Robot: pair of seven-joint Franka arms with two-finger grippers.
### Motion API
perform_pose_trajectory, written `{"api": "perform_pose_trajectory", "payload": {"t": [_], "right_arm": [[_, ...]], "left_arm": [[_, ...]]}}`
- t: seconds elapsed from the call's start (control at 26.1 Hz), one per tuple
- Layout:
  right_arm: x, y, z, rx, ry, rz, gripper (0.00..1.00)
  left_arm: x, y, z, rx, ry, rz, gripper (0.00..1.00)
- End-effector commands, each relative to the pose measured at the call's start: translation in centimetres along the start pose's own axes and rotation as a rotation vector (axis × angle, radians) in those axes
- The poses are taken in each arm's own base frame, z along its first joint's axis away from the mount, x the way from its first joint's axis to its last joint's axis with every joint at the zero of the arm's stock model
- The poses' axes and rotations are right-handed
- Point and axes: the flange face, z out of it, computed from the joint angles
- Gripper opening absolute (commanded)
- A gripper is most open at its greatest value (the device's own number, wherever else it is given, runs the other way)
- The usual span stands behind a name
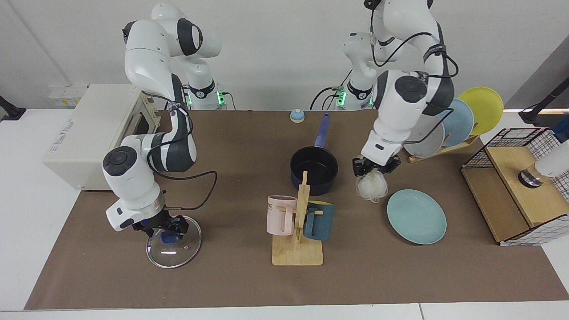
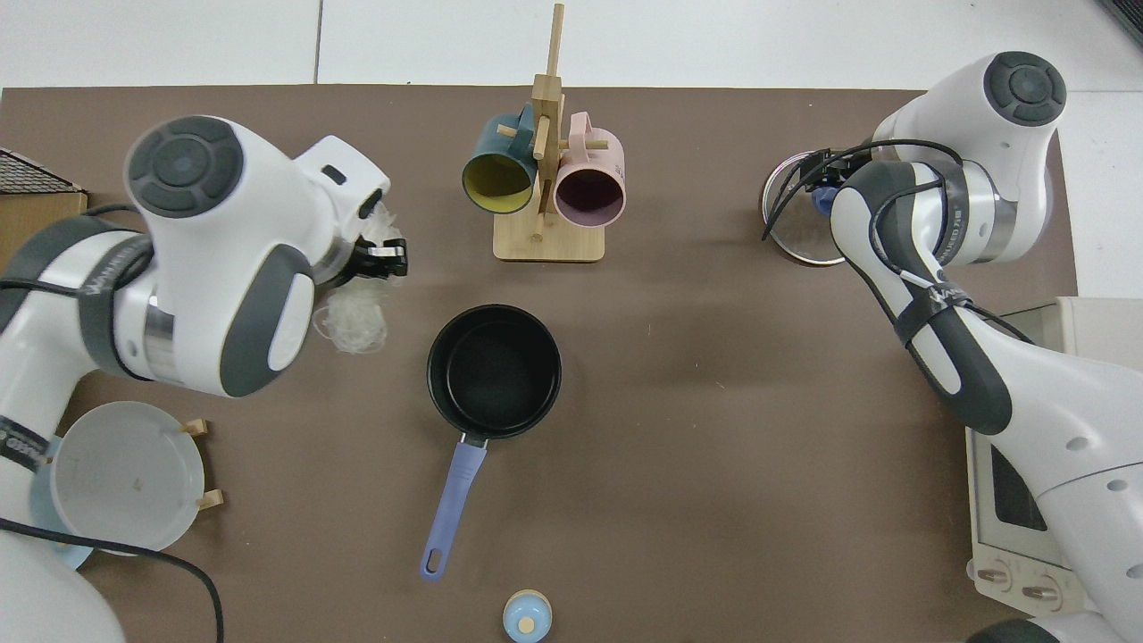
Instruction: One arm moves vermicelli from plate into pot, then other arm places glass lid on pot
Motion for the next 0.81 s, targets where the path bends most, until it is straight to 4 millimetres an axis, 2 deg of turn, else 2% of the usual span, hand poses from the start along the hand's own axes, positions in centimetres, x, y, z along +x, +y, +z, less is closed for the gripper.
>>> {"api": "perform_pose_trajectory", "payload": {"t": [0.0, 0.12, 0.23, 0.35, 0.5, 0.61, 0.77], "right_arm": [[-0.4, 0.4, 0.8, -0.007, 0.008, -0.028, 1.00], [-0.4, 0.4, 1.0, -0.006, 0.004, -0.027, 1.00], [-0.6, 0.5, 1.3, -0.007, -0.002, -0.030, 1.00], [-0.5, 0.7, 1.3, -0.008, -0.002, -0.025, 1.00], [-0.5, 0.8, 1.3, -0.008, -0.002, -0.025, 1.00], [-0.7, 0.7, 1.5, -0.009, -0.007, -0.027, 0.99], [-0.9, 0.6, 1.9, -0.009, -0.014, -0.027, 0.99]], "left_arm": [[-3.4, 4.5, -0.7, 0.002, 0.009, -0.039, 0.00], [-5.8, 7.7, 0.9, 0.001, -0.004, -0.048, 0.00], [-7.8, 9.9, 2.6, -0.015, 0.008, -0.051, 0.00], [-9.3, 10.6, 4.4, -0.015, 0.011, -0.032, 0.00], [-11.2, 10.4, 6.3, -0.033, 0.044, -0.009, 0.00], [-11.8, 9.9, 7.4, -0.031, 0.045, -0.003, 0.00], [-12.0, 9.8, 8.1, -0.007, 0.054, 0.024, 0.00]]}}
